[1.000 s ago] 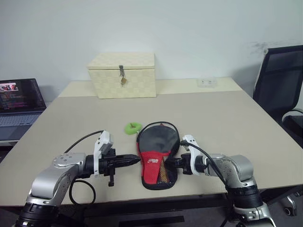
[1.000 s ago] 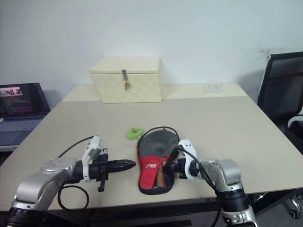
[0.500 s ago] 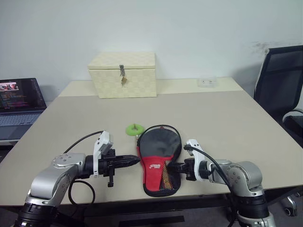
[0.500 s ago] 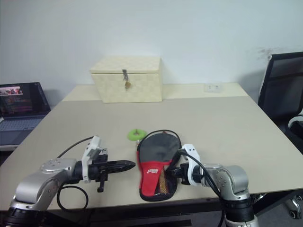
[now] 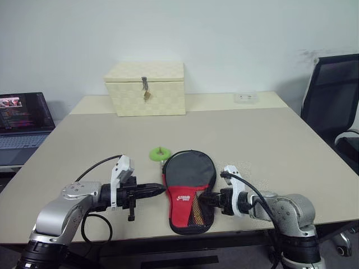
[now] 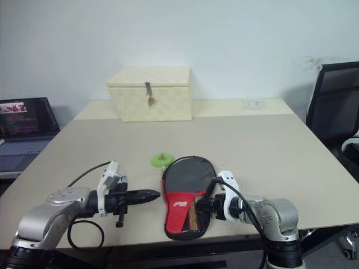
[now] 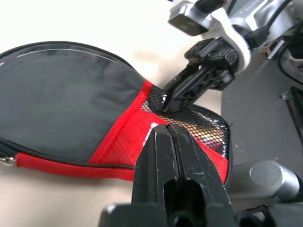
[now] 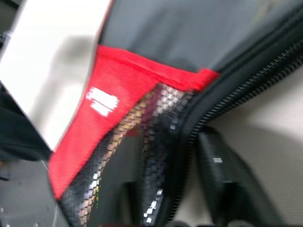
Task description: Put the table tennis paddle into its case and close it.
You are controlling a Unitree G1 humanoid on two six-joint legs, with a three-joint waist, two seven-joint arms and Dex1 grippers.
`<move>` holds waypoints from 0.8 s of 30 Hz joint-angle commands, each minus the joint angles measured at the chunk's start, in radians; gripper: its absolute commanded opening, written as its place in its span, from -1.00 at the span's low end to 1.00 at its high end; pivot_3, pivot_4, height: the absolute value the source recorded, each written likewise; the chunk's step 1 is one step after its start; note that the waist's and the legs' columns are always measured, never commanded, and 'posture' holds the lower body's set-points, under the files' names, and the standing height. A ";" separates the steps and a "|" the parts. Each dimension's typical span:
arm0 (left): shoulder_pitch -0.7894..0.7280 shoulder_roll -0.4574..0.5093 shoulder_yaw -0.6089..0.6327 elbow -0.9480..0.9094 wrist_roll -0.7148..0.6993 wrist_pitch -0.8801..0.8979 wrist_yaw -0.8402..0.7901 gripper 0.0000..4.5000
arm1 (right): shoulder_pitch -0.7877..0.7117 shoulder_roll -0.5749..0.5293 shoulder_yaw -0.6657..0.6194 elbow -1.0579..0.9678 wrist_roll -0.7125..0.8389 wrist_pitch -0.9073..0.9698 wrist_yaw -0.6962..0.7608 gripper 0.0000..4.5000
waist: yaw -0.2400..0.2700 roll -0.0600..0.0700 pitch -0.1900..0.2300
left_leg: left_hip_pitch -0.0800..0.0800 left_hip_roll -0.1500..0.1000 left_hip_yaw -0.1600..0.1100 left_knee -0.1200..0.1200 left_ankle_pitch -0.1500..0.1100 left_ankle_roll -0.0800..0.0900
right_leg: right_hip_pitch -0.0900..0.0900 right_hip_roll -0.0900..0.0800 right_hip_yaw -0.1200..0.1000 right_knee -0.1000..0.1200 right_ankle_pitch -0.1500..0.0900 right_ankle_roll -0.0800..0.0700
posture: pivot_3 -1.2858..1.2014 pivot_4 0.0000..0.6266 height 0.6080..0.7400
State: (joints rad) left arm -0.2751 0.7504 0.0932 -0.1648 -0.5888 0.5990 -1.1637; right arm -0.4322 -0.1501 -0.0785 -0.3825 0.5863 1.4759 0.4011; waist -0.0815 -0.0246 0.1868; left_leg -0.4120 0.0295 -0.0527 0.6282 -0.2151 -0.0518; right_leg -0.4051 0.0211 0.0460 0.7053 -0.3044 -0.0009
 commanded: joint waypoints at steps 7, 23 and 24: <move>-0.013 -0.012 0.058 0.011 -0.031 0.009 0.065 -1.00 | -0.116 -0.245 0.041 -0.080 0.121 -0.248 0.259 0.99 | -0.002 0.000 0.000 | -0.002 0.001 0.000 0.000 0.000 0.000 | 0.000 0.001 -0.001 -0.005 0.000 0.000 | 0.03 -0.52 1.00; -0.262 -0.124 0.030 0.344 0.200 -0.125 0.402 0.32 | -0.239 -0.028 0.371 0.309 -0.204 -0.596 0.151 1.00 | 0.024 0.000 0.000 | -0.004 0.000 -0.002 0.001 0.000 0.000 | 0.000 -0.005 -0.003 -0.005 0.004 -0.002 | 0.03 -0.52 1.00; -0.308 -0.143 0.019 0.406 0.227 -0.136 0.434 0.52 | -0.237 -0.019 0.375 0.310 -0.211 -0.595 0.145 1.00 | 0.027 0.000 0.000 | -0.005 0.000 -0.002 0.001 0.000 0.000 | 0.000 -0.005 -0.003 -0.005 0.004 -0.002 | 0.03 -0.52 1.00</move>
State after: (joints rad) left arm -0.5174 0.6194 0.1135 0.1801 -0.4062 0.4955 -0.7917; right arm -0.6702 -0.1886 0.2821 -0.0480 0.3791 0.9006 0.5572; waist -0.0549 -0.0248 0.1868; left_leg -0.4165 0.0290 -0.0551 0.6297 -0.2150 -0.0519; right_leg -0.4053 0.0165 0.0422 0.7004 -0.2999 -0.0025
